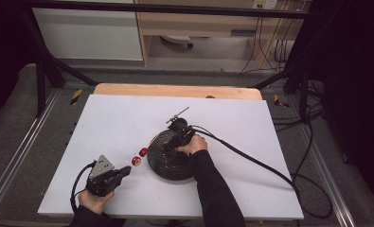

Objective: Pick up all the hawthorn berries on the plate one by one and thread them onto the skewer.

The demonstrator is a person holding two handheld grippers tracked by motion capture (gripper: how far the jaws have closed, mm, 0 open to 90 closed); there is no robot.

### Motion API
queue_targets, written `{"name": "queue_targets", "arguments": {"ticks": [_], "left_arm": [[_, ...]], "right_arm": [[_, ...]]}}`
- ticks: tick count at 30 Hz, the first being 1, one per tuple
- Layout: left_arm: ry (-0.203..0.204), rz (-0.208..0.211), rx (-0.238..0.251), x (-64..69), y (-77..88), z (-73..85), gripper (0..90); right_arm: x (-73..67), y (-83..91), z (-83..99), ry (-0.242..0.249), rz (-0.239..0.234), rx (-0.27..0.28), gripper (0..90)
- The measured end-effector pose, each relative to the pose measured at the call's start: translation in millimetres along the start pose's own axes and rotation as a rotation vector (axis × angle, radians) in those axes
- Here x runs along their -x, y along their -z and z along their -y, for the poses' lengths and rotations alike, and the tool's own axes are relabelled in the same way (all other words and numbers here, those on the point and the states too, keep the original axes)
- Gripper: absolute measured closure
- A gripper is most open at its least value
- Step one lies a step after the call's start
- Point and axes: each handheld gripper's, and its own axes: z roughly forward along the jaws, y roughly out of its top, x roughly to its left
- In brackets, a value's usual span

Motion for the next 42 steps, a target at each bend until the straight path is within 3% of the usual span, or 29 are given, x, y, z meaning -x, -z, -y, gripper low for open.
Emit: {"name": "queue_targets", "arguments": {"ticks": [9,19,30,42], "left_arm": [[0.0,0.005,-0.006,0.3,-1.3,0.3,88.4],[0.0,0.008,-0.004,0.7,-1.1,0.2,88.4],[-0.002,0.006,0.008,3.0,0.2,-0.3,88.4],[-0.011,0.009,0.014,7.4,-0.2,-1.0,88.4]], "right_arm": [[4.8,-7.3,-1.5,-0.042,-0.074,0.004,60.0],[6.0,-5.8,-2.4,-0.077,-0.1,-0.002,61.7],[-2.7,16.2,-0.9,-0.076,-0.094,0.04,62.5],[-1.6,37.2,19.3,-0.115,-0.114,0.092,62.9]]}}
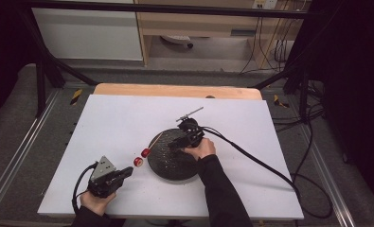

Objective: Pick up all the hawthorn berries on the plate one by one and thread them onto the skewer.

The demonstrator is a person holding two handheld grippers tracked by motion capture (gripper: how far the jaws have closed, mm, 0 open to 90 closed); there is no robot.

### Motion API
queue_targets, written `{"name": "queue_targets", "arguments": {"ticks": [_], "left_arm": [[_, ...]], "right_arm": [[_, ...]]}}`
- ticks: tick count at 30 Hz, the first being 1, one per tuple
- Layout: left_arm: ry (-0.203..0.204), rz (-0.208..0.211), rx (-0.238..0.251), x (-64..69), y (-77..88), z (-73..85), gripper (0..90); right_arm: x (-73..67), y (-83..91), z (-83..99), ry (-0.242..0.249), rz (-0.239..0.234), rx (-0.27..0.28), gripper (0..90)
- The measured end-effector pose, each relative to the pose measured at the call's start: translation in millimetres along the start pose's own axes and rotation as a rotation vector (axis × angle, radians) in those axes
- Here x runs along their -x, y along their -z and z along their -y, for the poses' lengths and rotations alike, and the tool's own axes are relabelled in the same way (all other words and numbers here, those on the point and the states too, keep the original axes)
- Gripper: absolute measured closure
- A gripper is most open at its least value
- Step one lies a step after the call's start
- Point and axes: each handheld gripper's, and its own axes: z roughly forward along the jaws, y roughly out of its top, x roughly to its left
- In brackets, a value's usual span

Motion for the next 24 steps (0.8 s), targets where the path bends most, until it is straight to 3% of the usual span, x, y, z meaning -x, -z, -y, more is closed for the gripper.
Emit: {"name": "queue_targets", "arguments": {"ticks": [8,24], "left_arm": [[-0.004,0.005,0.009,4.7,-1.3,-0.4,88.4],[0.006,0.014,0.047,14.5,-2.1,-0.2,88.4]], "right_arm": [[0.8,15.0,20.1,-0.033,-0.044,0.117,62.9],[0.2,25.6,63.4,-0.183,-0.138,0.447,62.9]]}}
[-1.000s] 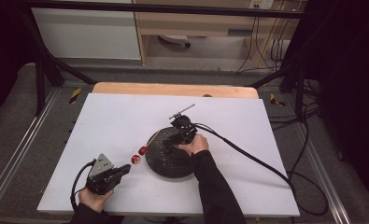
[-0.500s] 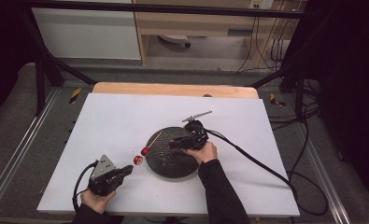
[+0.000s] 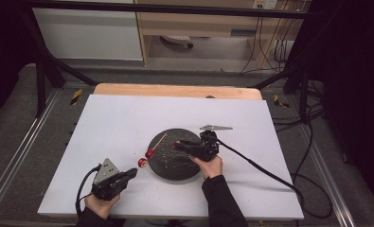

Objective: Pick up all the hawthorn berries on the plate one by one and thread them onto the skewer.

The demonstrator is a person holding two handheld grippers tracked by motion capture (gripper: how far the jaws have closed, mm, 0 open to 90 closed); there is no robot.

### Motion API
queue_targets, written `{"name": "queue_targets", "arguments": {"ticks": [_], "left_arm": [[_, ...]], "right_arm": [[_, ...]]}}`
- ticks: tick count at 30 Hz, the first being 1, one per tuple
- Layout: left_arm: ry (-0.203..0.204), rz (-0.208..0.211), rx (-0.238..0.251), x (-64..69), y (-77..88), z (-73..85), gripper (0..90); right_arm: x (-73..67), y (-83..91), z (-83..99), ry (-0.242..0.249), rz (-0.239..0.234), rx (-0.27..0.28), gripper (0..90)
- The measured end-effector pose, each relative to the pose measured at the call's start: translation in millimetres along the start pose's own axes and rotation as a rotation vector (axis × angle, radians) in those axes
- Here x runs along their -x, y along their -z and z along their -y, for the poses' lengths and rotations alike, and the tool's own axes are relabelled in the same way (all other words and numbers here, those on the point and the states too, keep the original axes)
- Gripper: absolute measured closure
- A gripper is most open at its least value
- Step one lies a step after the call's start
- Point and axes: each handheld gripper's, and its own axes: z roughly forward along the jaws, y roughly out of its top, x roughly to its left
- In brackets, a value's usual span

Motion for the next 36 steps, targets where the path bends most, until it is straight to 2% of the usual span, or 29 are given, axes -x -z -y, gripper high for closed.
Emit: {"name": "queue_targets", "arguments": {"ticks": [9,12,25,36], "left_arm": [[0.022,-0.003,0.03,4.1,0.5,0.3,88.4],[0.034,-0.002,0.043,5.3,1.2,-0.3,88.4],[0.079,0.012,0.073,8.7,2.1,-0.8,88.4],[0.091,0.03,0.083,12.6,-0.2,-1.9,88.4]], "right_arm": [[-0.2,-0.5,10.5,-0.064,-0.02,0.164,63.0],[-1.1,-1.7,11.8,-0.071,-0.017,0.208,63.0],[-0.5,-7.4,14.3,-0.108,-0.004,0.349,63.1],[3.5,-10.2,10.4,-0.134,-0.004,0.439,63.1]]}}
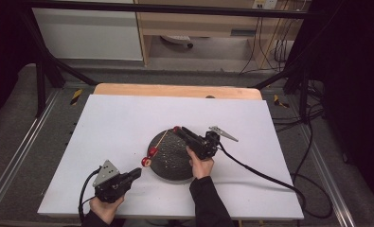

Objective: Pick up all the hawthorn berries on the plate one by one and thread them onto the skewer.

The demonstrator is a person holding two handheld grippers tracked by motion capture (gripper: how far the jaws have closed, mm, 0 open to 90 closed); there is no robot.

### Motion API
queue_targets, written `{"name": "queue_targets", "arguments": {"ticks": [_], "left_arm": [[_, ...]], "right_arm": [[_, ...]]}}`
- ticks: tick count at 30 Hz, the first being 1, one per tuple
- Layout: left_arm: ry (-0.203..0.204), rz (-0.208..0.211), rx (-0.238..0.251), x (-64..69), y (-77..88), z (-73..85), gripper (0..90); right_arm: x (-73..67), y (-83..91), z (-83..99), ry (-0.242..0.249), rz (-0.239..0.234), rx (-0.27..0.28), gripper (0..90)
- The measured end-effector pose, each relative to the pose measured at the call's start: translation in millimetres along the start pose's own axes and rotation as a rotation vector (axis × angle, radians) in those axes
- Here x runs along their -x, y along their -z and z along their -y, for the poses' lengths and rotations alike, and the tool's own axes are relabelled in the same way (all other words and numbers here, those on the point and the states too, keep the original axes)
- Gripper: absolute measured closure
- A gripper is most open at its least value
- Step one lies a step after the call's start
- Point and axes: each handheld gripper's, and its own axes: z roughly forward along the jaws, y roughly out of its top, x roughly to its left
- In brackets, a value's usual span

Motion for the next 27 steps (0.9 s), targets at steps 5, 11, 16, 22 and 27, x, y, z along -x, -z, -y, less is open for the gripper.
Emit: {"name": "queue_targets", "arguments": {"ticks": [5,11,16,22,27], "left_arm": [[0.009,0.014,0.002,2.4,-2.3,0.1,88.4],[0.007,0.035,-0.003,7.6,-6.6,0.0,88.4],[0.005,0.044,-0.004,11.5,-9.7,0.5,88.4],[0.002,0.049,-0.002,14.7,-12.3,0.7,88.4],[0.0,0.048,0.001,16.0,-12.7,0.8,88.4]], "right_arm": [[1.8,-2.8,-0.3,-0.015,-0.004,0.046,63.1],[1.5,-2.3,-2.2,-0.019,-0.013,0.074,63.1],[-0.3,-1.0,-3.4,-0.016,-0.025,0.102,63.1],[-1.5,-0.3,-2.0,-0.024,-0.037,0.122,63.1],[-1.6,-0.5,0.3,-0.029,-0.04,0.123,63.2]]}}
